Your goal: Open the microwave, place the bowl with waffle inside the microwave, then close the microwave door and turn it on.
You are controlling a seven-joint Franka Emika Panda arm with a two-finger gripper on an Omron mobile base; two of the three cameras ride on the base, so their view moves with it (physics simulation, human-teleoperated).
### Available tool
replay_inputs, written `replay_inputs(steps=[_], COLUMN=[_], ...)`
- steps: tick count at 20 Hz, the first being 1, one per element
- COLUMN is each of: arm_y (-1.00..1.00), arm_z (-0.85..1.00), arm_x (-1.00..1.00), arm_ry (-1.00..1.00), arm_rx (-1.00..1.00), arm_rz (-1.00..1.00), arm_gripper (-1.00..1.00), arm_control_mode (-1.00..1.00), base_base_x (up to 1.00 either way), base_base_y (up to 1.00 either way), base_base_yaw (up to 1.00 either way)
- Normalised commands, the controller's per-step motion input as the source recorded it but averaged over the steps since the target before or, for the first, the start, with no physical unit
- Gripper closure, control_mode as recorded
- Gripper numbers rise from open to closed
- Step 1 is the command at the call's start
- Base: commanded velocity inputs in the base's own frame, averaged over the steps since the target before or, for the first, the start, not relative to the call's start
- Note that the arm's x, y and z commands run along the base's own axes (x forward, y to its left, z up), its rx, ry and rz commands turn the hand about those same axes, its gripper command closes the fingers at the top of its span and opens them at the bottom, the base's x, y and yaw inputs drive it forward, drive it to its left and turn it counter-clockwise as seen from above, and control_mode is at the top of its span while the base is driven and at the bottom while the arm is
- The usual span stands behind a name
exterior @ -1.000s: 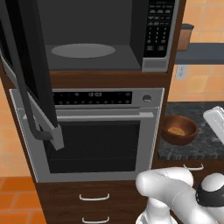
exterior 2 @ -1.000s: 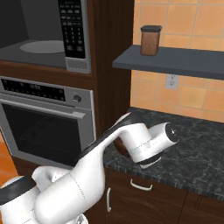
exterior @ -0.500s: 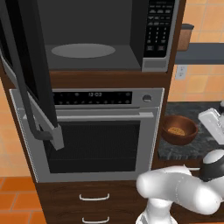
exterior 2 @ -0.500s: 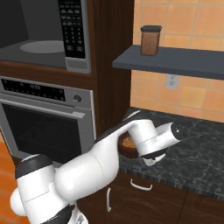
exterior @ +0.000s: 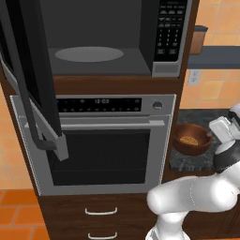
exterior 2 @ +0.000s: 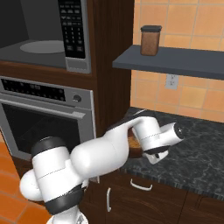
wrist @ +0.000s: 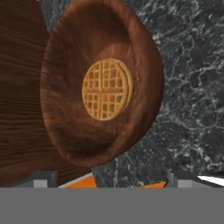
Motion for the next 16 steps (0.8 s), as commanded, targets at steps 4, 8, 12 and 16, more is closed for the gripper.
replay_inputs(steps=[4,8,12,16], arm_y=[-0.12,-0.01,0.0,0.0], arm_z=[-0.29,-0.32,-0.33,-0.19], arm_x=[0.23,0.12,0.19,0.27], arm_ry=[0.0,0.0,0.0,0.0], arm_rx=[-0.02,-0.06,-0.1,-0.07], arm_rz=[0.0,0.0,0.0,0.0], arm_gripper=[-1.0,-1.0,-1.0,-1.0], arm_control_mode=[-1.0,-1.0,-1.0,-1.0], base_base_x=[0.0,0.0,0.0,0.0], base_base_y=[0.0,0.0,0.0,0.0], base_base_yaw=[0.0,0.0,0.0,0.0])
